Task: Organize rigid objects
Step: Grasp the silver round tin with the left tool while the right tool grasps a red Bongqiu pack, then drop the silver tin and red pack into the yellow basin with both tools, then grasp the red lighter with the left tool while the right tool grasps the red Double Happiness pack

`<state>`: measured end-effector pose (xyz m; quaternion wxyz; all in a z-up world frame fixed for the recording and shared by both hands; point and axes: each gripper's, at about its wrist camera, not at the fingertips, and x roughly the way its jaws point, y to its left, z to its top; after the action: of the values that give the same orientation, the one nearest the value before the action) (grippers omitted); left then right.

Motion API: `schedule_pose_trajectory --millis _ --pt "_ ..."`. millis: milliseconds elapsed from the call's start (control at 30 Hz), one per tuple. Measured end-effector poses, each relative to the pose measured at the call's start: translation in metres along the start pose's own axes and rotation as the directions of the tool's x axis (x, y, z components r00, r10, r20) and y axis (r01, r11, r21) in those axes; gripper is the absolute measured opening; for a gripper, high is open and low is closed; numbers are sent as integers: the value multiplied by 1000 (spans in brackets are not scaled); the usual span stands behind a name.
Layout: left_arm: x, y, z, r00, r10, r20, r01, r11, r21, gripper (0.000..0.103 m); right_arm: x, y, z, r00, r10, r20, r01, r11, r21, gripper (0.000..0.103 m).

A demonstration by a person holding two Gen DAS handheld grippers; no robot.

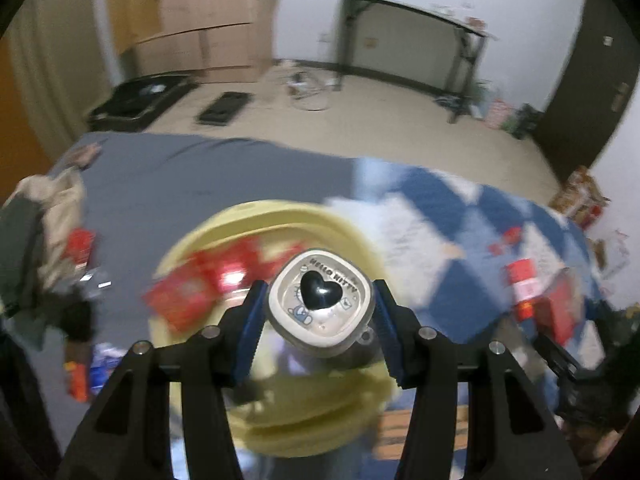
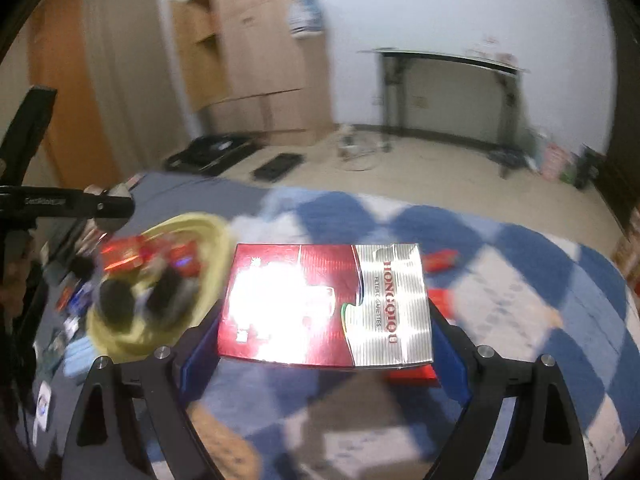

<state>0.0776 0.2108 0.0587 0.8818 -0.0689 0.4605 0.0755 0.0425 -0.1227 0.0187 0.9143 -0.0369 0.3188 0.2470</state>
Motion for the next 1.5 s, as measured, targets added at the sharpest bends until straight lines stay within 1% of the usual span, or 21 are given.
schedule_pose_trajectory --millis 100,200,233,300,400,433,500,567,633,767,900,933,967,1067,1167,1233,1300,1367,1433,1467,1500 --pt "15 43 -10 999 51 -16 -52 995 -90 54 10 51 5 999 31 -27 -35 986 -164 90" --pt "37 62 -15 999 12 -40 -18 987 -158 54 27 96 12 997 63 -50 -74 955 -287 90" --pt "49 68 -16 998 -18 -52 7 981 -195 54 35 108 15 996 70 -63 -87 944 -318 90" --pt "68 73 -13 995 -61 -81 40 971 -237 54 56 137 18 996 52 -73 -79 898 -432 90" --pt "93 66 -6 992 -69 -103 49 981 -189 54 86 171 16 994 33 -107 -90 807 -584 90" --pt "97 65 -4 992 -70 -108 50 982 -180 54 97 182 13 992 32 -121 -102 764 -637 90" --pt "107 68 -1 990 -74 -117 52 983 -177 54 108 196 11 991 41 -129 -118 722 -681 90" --pt "118 72 0 987 -95 -131 70 980 -189 54 120 206 9 988 43 -145 -134 693 -708 90" --pt "128 74 -1 982 -112 -152 79 975 -207 54 131 209 7 985 42 -168 -152 680 -717 90" --pt "133 79 -1 979 -128 -156 91 970 -227 54 152 217 2 981 38 -188 -166 661 -732 90" --pt "127 84 1 980 -133 -147 93 963 -252 55 156 218 2 983 35 -183 -159 666 -729 91" --pt "121 84 3 983 -127 -136 89 964 -251 65 156 219 1 983 33 -179 -155 665 -730 92" --pt "112 85 4 986 -125 -114 93 964 -251 78 158 220 2 983 37 -177 -157 669 -727 97" --pt "83 83 12 993 -110 -34 98 966 -241 102 146 223 0 986 64 -151 -153 693 -704 102" --pt "49 68 19 997 -75 23 78 979 -190 103 120 216 3 988 110 -110 -156 738 -657 103" --pt "31 51 19 997 -65 37 70 985 -157 103 99 204 5 986 144 -87 -167 773 -612 103" --pt "19 32 18 997 -69 37 74 988 -137 103 76 185 5 988 143 -54 -149 818 -556 103" --pt "9 8 17 995 -92 40 97 988 -124 103 51 156 2 993 115 -12 -107 872 -477 103" --pt "7 -23 19 992 -120 24 122 988 -96 103 27 119 -2 998 56 26 -41 918 -394 103" --pt "9 -39 19 991 -135 10 135 988 -76 103 16 108 -5 999 26 40 -10 929 -370 103" --pt "10 -54 19 990 -144 -2 143 988 -59 103 6 85 -8 998 -29 55 46 941 -336 103"
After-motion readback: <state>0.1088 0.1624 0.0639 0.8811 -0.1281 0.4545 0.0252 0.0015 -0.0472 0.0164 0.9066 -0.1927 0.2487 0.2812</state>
